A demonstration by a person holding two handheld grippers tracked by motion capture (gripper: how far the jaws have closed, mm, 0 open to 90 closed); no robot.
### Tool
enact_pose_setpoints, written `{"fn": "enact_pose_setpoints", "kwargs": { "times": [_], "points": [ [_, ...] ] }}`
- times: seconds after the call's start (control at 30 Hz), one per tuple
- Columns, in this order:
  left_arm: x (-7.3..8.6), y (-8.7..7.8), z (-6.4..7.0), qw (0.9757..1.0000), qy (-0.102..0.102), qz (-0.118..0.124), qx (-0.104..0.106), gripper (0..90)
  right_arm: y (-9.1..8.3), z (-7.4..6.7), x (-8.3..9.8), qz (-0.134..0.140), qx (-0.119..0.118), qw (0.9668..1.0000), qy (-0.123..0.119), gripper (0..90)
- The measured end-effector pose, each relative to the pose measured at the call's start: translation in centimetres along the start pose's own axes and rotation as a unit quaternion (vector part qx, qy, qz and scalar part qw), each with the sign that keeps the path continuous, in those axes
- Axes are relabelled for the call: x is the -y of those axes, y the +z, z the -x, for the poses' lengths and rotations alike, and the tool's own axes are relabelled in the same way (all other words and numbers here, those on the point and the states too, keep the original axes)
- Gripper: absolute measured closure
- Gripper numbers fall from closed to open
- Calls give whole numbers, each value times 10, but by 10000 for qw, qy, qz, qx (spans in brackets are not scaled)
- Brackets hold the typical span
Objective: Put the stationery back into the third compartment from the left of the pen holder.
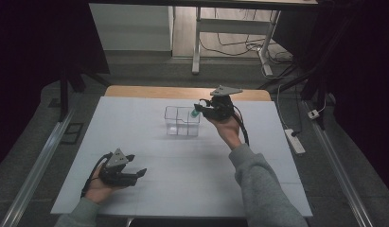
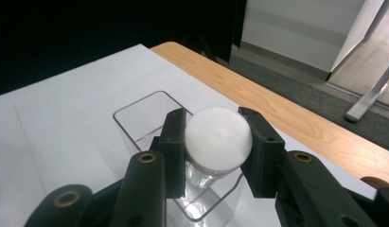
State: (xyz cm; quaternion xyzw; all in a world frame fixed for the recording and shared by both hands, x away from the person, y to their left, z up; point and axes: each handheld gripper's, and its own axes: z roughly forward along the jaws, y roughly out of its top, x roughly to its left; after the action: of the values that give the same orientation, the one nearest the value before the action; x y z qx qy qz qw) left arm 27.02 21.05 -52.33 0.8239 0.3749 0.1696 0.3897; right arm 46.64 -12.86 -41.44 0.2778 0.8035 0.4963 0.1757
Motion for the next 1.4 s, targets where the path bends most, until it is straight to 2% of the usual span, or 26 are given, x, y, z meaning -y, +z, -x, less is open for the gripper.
{"fn": "enact_pose_setpoints", "kwargs": {
  "times": [0.2,0.4,0.5,0.57,0.63,0.93,1.1,1.4],
  "points": [
    [0,1,0,10000,15,-22,19,264,8,4,5,-155,25,9999,61,639],
    [0,0,0,10000,11,-6,18,264,15,3,9,-302,-94,9995,94,633],
    [1,1,-1,10000,5,-10,16,264,15,2,9,-253,-121,9995,160,564],
    [1,1,-1,10000,1,-11,14,264,13,1,8,-154,-163,9995,216,532],
    [1,1,-2,10000,1,-25,3,263,9,-1,8,-128,-169,9997,152,504],
    [1,1,-1,10000,-6,-18,-9,263,-6,-1,14,-57,-156,9998,98,460],
    [1,1,-2,10000,-21,-5,-20,264,-18,1,24,-92,-104,9999,34,442],
    [1,1,-2,10000,-17,-3,-23,263,-47,5,51,-129,-63,9999,55,428]
  ]
}}
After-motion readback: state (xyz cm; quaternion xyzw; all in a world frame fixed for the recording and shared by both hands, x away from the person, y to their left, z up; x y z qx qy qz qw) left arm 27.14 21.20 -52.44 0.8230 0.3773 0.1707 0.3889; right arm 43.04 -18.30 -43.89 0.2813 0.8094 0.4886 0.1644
